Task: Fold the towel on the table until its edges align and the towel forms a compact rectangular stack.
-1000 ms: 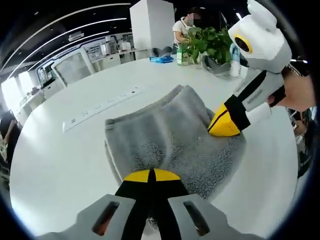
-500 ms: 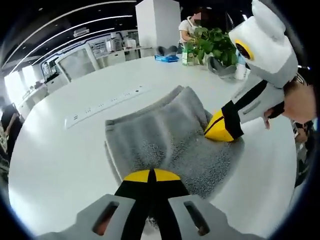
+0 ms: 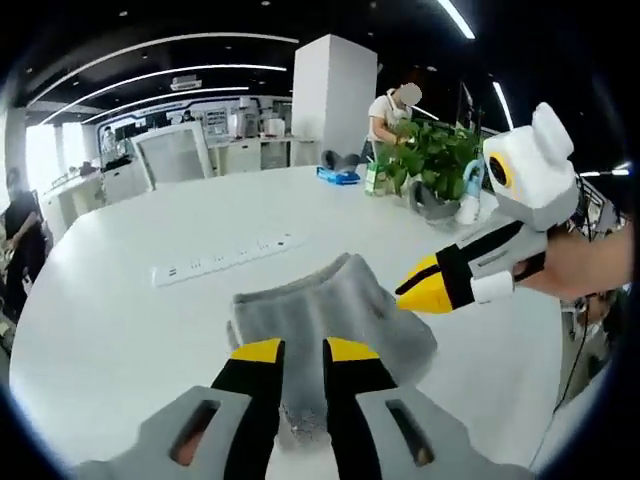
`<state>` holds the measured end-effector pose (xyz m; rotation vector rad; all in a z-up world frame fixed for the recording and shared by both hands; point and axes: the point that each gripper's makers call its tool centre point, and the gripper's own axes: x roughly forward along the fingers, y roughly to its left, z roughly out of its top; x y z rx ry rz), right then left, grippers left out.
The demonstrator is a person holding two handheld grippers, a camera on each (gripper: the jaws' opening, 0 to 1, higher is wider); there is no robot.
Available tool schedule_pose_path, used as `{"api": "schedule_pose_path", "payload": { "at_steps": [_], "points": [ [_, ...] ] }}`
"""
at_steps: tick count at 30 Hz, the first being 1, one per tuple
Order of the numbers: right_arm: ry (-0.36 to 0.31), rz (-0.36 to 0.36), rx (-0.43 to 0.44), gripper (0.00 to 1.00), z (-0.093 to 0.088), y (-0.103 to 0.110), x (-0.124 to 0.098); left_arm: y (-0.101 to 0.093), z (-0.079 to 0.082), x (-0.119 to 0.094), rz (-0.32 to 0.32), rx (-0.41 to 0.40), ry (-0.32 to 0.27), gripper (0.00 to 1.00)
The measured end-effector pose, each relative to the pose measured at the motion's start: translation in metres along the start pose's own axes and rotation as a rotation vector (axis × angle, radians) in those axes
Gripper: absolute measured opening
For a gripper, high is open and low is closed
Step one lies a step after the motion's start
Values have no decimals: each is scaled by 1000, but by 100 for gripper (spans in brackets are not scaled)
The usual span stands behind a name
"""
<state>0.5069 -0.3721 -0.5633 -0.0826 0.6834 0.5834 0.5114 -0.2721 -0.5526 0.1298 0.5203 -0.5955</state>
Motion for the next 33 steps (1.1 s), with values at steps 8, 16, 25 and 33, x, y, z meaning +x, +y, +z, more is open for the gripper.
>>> {"api": "schedule_pose_path", "payload": {
  "at_steps": [8,16,25,33],
  "points": [
    [-91,-26,60,27,-3,4,-47,-4,1,-53,17,-53,-90,24],
    [-160,-57,109,46,-19,16,-87,-9,-11,-105,34,-106,-142,34],
    [-198,-131,155,60,-43,18,-118,-6,-19,-153,80,-193,-227,62],
    [-269,-161,204,78,-51,23,-146,-9,-34,-173,98,-242,-251,93]
  ]
}}
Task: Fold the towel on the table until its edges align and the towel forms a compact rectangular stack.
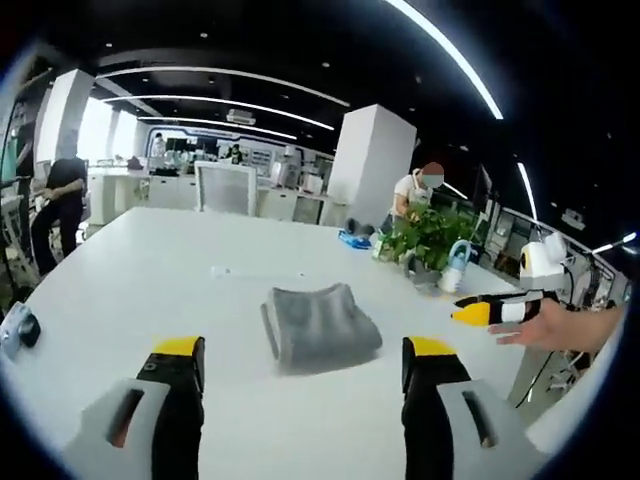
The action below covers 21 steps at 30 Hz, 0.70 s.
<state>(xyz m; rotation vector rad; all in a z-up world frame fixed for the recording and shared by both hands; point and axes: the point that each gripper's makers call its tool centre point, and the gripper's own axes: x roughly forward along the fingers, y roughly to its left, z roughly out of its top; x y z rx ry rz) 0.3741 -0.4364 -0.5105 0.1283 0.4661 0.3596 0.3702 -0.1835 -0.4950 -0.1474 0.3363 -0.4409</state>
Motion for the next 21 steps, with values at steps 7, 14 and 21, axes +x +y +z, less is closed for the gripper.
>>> {"api": "schedule_pose_path", "payload": {
  "at_steps": [7,14,21],
  "points": [
    [-85,-25,-2,96,4,1,-17,1,-8,-14,-4,42,-3,100],
    [-111,-54,-8,100,2,1,-25,9,-13,-26,26,53,-15,100],
    [-110,-66,-17,100,1,0,-29,13,-14,-34,29,48,-7,100]
  ]
}}
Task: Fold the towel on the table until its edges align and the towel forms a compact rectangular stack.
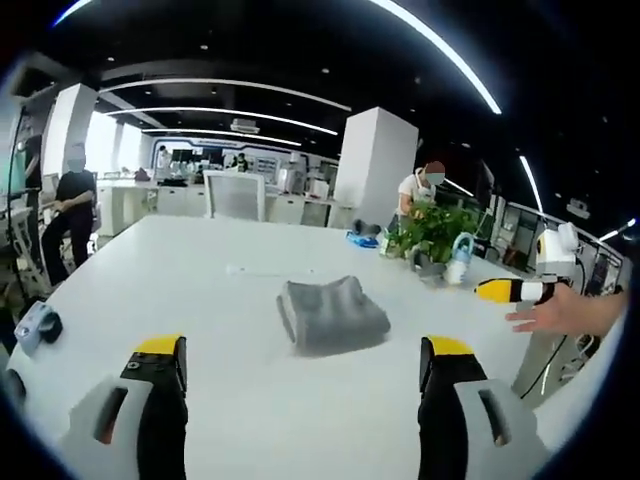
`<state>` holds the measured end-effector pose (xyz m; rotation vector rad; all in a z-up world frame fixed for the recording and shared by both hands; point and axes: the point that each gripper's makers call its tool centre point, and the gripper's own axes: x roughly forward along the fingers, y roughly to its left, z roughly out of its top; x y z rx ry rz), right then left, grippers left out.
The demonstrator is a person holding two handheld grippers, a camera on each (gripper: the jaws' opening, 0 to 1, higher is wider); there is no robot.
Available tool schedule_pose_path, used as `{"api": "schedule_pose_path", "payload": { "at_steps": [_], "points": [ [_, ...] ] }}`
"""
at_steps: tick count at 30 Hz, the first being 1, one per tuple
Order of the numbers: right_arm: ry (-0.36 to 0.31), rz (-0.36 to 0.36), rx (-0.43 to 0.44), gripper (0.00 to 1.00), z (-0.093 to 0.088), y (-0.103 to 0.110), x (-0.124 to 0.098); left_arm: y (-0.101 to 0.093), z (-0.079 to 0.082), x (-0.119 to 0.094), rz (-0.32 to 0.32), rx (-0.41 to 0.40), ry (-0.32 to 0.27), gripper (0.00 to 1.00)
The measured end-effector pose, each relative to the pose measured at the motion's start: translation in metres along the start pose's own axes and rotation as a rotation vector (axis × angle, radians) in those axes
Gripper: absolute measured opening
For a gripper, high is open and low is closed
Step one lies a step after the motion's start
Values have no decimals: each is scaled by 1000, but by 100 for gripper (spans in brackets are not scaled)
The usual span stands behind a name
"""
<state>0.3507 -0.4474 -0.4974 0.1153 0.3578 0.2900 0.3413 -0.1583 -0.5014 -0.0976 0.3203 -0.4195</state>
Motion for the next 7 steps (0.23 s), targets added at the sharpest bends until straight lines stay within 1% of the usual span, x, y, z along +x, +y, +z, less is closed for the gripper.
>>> {"api": "schedule_pose_path", "payload": {
  "at_steps": [3,7],
  "points": [
    [11,-4,-8,100,-2,-2,-2,-1,1,-3,-7,11,1,100],
    [2,-4,-8,100,1,-1,-7,-3,1,-5,-13,20,2,100]
  ]
}}
